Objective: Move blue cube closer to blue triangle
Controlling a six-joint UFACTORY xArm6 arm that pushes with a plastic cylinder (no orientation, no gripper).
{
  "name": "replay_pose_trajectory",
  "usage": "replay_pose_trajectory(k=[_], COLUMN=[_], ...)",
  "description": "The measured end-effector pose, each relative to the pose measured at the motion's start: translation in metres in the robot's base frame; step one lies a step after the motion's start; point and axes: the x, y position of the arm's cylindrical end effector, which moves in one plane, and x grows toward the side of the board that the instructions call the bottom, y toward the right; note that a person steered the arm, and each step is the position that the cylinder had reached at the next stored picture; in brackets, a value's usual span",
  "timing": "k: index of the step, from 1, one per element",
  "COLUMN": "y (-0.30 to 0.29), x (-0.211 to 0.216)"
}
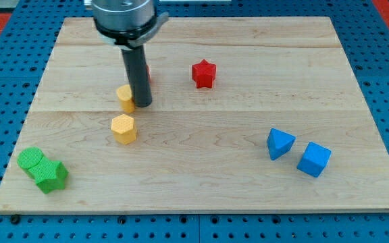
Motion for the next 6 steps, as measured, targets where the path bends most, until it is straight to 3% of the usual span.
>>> replay_pose_trajectory(k=[1, 3, 4, 5, 6], y=[0.034, 0.297, 0.351, 0.342, 0.292], x=[-0.002, 0.008, 0.083, 0.14, 0.134])
